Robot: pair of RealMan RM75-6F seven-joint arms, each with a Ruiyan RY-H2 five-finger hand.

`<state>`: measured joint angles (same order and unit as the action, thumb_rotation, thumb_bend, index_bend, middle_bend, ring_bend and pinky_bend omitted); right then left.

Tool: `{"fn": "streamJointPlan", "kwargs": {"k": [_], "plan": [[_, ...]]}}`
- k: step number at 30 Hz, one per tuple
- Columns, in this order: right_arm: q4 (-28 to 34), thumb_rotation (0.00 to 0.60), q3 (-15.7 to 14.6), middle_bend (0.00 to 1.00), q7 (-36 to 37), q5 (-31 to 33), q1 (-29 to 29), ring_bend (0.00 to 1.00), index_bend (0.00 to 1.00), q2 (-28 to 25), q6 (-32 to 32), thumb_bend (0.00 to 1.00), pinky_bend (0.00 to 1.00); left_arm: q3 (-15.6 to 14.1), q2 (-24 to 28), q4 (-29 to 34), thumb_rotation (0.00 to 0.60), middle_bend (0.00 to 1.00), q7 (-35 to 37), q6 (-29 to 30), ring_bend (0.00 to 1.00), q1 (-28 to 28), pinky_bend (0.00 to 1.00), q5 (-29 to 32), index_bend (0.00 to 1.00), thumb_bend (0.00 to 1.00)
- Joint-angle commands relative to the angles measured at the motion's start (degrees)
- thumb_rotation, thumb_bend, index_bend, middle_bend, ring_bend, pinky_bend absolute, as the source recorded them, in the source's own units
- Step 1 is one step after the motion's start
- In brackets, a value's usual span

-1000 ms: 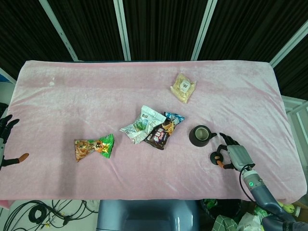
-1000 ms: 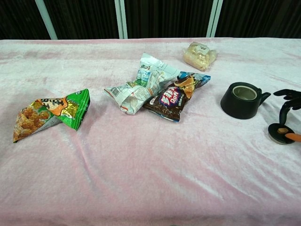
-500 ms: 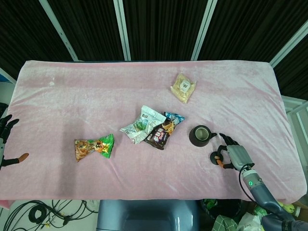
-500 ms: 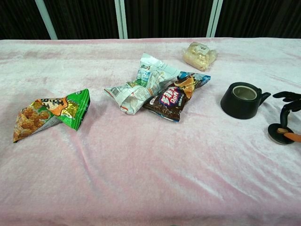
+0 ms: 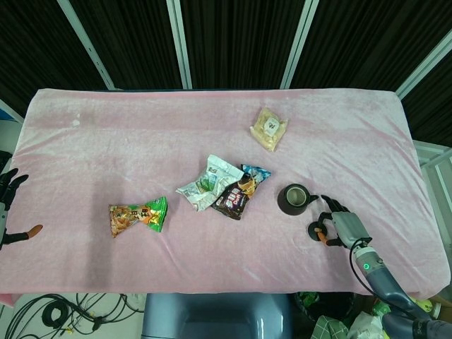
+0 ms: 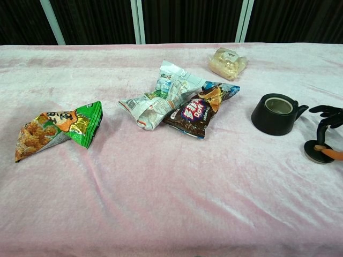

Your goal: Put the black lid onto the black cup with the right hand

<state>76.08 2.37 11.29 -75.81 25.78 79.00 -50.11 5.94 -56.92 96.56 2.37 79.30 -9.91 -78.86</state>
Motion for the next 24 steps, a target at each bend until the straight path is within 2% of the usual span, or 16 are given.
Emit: {"fn": "streamJointPlan", "kwargs": {"k": [1,10,16,24], "plan": [[0.23,0.600,0.21,0.00,-0.01,0.30,0.15,0.06,0.57,0.05,0.24,0.29,0.16,0.00,0.01,0.03,0.600,0.01,-0.02,-0.05,0.00,-0.02,0.03,0.01,0.12,0.09],[0.66,0.600,0.35,0.00,0.74,-0.01,0.25,0.08,0.69,0.06,0.19,0.35,0.16,0.05,0.03,0.03,0.600,0.01,0.14,-0.04,0.00,0.00,0.03,0.05,0.12,0.09],[1.63,0.600,1.13,0.00,2.36,-1.87,-0.04,0.08,0.71,-0.58,-2.68,0.40,0.16,0.05,0.04,0.05,0.600,0.01,0.19,0.00,0.00,0.02,0.03,0.00,0.12,0.09],[4.81,0.600,1.93,0.00,4.08,-3.28,-1.13,0.08,0.71,-4.05,-6.46,0.42,0.16,0.11,0.12,0.03,0.600,0.01,0.42,0.03,0.00,0.07,0.03,0.06,0.12,0.09]]}}
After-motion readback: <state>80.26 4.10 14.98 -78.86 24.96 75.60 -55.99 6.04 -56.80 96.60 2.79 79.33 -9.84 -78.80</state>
